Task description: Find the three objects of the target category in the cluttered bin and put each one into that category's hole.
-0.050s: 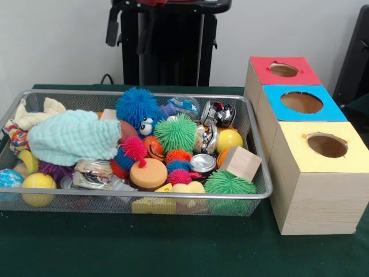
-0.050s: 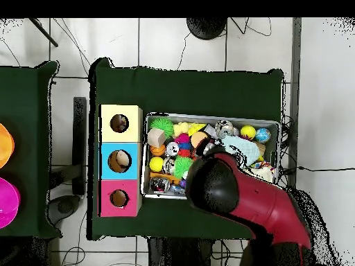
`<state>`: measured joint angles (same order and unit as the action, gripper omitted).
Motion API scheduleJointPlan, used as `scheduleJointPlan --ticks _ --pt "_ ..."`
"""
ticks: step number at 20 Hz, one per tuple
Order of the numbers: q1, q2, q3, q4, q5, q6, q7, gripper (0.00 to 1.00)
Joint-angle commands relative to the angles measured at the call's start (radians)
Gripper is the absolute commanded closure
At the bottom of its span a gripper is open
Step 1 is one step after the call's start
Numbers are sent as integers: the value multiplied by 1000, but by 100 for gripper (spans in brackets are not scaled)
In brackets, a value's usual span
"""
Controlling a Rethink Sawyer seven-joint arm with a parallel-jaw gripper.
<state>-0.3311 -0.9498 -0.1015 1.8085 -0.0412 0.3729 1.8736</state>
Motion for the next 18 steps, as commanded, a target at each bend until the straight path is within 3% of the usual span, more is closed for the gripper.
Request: scheduleJointPlan --ticks 1,4,11,18 --pt "-93 53 215 -46 -99 126 -236 0" --pt "-128 90 255 -48 -138 70 -216 0" --pt "-155 131 283 -105 -210 140 -209 0" --pt "-130 183 298 -140 -263 160 -166 0"
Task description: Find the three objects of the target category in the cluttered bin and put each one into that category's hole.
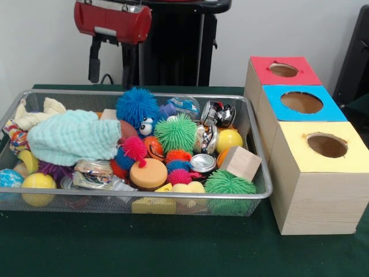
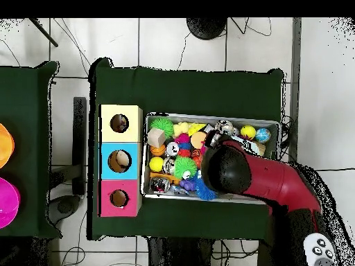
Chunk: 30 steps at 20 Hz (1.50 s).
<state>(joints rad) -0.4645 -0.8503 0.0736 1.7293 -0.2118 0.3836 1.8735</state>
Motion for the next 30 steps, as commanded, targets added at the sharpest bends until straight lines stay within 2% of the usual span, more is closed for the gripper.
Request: scheduleJointPlan --ticks 1,11,17,19,22,30 --pt "6 93 124 -67 -101 149 -160 0" --pt "72 166 106 -165 -185 225 -152 0" --pt "123 148 52 -224 -264 260 -146 0" --pt "143 150 32 -269 -303 268 -145 0" --pt "175 144 -3 -343 -354 335 -153 0" --pt "198 146 -12 -420 -441 432 -176 0"
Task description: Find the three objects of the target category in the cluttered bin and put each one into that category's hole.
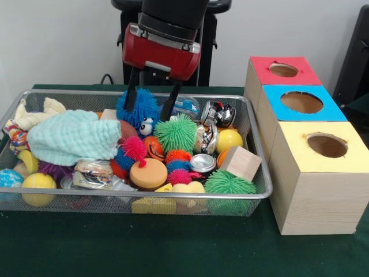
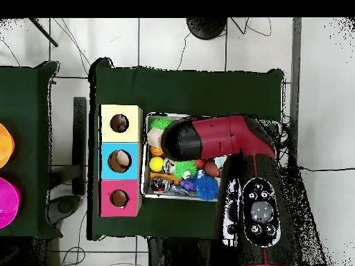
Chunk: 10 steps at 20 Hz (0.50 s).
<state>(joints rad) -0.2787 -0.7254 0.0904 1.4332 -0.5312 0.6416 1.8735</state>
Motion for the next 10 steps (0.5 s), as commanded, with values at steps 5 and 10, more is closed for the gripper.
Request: scheduleJointPlan --ticks 5,10 --pt "15 16 -27 -117 -138 164 -131 0" --pt "14 22 -39 -149 -170 168 -129 0"
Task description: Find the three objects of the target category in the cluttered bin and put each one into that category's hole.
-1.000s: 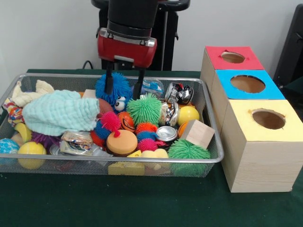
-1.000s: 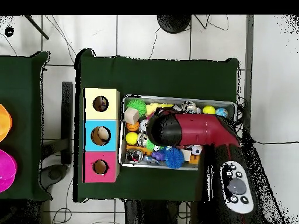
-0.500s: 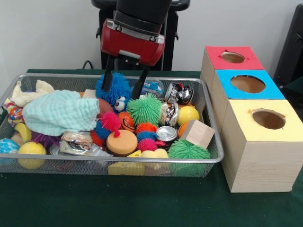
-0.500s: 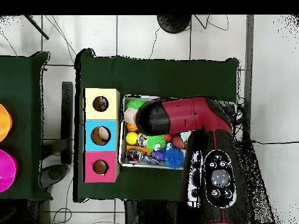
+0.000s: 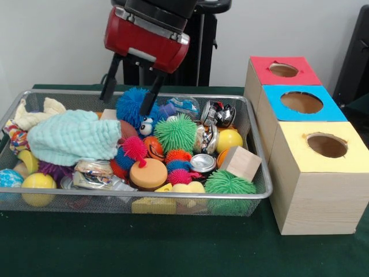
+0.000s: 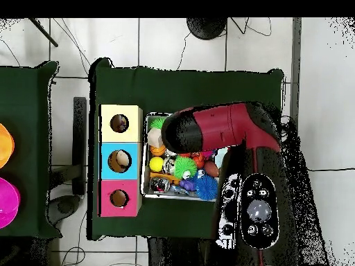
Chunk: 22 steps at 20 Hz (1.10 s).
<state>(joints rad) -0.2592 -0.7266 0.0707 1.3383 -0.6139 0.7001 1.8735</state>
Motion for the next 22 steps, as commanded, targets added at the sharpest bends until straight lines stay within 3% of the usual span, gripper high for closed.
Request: scheduleJointPlan --ticks 1,13,22 --pt "-7 27 -21 -63 -91 105 -124 0" --pt "-7 99 -31 -93 -144 19 -94 0" --pt "-61 148 27 -14 -35 126 -146 0"
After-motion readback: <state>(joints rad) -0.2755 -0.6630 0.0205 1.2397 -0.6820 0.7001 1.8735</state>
